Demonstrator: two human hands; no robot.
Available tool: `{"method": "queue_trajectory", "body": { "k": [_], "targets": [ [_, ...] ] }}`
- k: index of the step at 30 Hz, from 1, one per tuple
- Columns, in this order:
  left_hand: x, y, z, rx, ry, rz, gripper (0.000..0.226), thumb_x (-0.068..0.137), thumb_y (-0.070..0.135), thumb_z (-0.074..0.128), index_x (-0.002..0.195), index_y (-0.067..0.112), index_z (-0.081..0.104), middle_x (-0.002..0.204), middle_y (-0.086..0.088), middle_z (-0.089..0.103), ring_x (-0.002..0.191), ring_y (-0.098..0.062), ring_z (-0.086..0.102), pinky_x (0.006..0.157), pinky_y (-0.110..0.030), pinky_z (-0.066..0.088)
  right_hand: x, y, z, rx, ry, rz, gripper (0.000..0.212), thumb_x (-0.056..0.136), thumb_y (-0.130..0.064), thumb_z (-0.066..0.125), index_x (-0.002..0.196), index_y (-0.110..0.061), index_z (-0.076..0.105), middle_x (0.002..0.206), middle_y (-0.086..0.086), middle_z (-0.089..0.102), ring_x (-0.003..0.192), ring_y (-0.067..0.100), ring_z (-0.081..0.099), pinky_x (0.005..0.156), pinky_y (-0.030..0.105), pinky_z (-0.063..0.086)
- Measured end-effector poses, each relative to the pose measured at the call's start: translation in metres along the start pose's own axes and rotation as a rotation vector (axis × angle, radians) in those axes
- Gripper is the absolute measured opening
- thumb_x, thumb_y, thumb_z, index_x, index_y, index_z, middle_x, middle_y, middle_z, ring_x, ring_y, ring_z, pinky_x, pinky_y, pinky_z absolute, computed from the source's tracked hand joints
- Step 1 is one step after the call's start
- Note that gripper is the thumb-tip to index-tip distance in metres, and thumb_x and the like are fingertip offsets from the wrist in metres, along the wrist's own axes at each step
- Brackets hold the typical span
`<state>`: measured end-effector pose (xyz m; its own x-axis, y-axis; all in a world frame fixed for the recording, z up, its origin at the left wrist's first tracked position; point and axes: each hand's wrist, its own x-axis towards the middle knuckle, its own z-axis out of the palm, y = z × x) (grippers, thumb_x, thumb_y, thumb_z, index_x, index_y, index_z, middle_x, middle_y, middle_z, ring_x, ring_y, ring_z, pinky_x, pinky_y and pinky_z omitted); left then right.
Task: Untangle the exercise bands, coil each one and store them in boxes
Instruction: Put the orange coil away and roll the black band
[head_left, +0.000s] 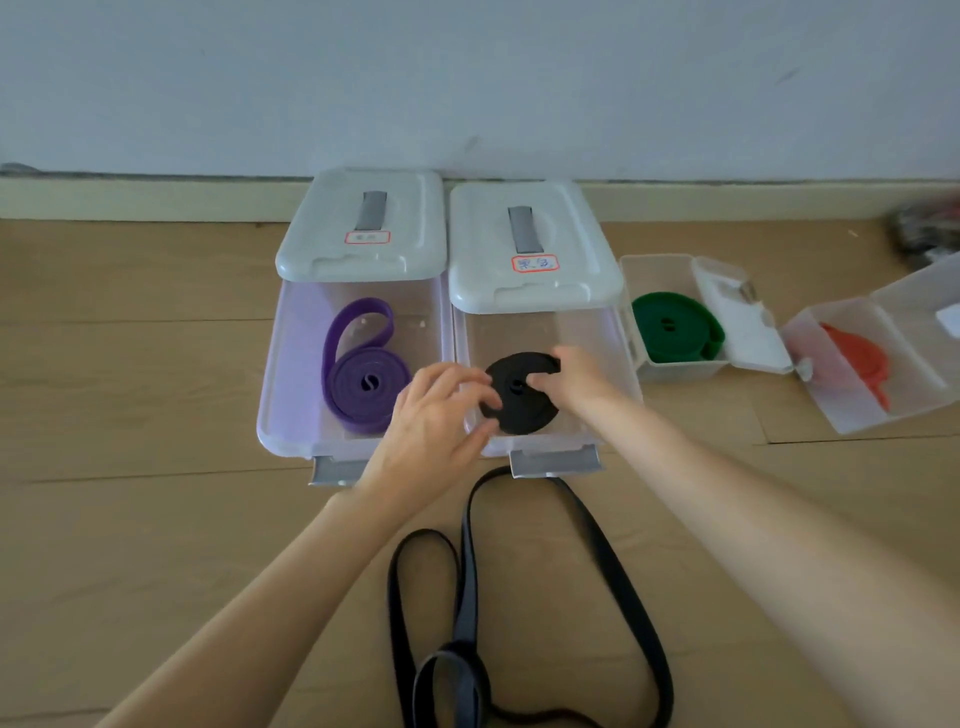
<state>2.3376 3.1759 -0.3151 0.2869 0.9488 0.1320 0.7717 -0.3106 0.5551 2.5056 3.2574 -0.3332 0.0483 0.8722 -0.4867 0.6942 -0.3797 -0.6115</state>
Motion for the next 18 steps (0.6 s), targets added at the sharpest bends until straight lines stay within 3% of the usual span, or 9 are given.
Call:
{"method": "queue_trajectory", "body": {
  "k": [3,6,10,14,18],
  "targets": [
    [0.034,-0.01,-0.003,0.105,-0.073,-0.01,0.042,0.095,0.028,0.047,0.135,0.016,0.044,0.146,-0.001,0.038,0.139,-0.02,0.023,0.114,-0.039,0.021,0.011,0.002,0.008,-0.003,0.022,-0.03,0.04,0.092,-0.017,0.056,0.13,-0.005,0.05,0.129,0.016,0.055,0.117,0.031,0.052,0.091,0.032,0.041],
    [0.051,-0.022,0.005,0.181,-0.127,-0.03,0.051,0.098,0.033,0.038,0.145,0.017,0.027,0.154,0.002,0.023,0.144,-0.016,0.009,0.116,-0.034,0.011,0.023,0.005,0.012,-0.054,0.0,-0.073,0.045,0.092,-0.016,0.055,0.135,-0.007,0.046,0.134,0.014,0.052,0.122,0.03,0.049,0.098,0.035,0.039],
    [0.048,-0.03,0.016,0.199,-0.073,0.027,0.047,0.098,0.03,0.039,0.142,0.014,0.033,0.154,-0.002,0.023,0.144,-0.018,0.006,0.116,-0.031,0.009,0.035,0.013,0.013,-0.249,-0.132,-0.142,0.047,0.091,-0.021,0.057,0.135,-0.007,0.044,0.134,0.014,0.051,0.122,0.029,0.047,0.096,0.032,0.037],
    [0.047,-0.032,0.018,0.172,-0.063,0.032,0.048,0.097,0.033,0.04,0.141,0.012,0.037,0.155,-0.001,0.019,0.145,-0.017,0.0,0.11,-0.021,-0.004,0.039,0.02,0.012,-0.632,-0.158,-0.153,0.053,0.09,-0.04,0.055,0.133,-0.013,0.042,0.136,0.015,0.042,0.124,0.032,0.039,0.101,0.037,0.03],
    [0.046,-0.03,0.015,0.184,-0.079,0.029,0.049,0.098,0.033,0.039,0.142,0.013,0.034,0.156,-0.001,0.016,0.145,-0.015,-0.001,0.109,-0.02,-0.005,0.038,0.015,0.011,-0.65,-0.124,-0.16,0.059,0.088,-0.042,0.058,0.134,-0.01,0.038,0.136,0.015,0.041,0.122,0.035,0.039,0.1,0.039,0.033]
  ]
}}
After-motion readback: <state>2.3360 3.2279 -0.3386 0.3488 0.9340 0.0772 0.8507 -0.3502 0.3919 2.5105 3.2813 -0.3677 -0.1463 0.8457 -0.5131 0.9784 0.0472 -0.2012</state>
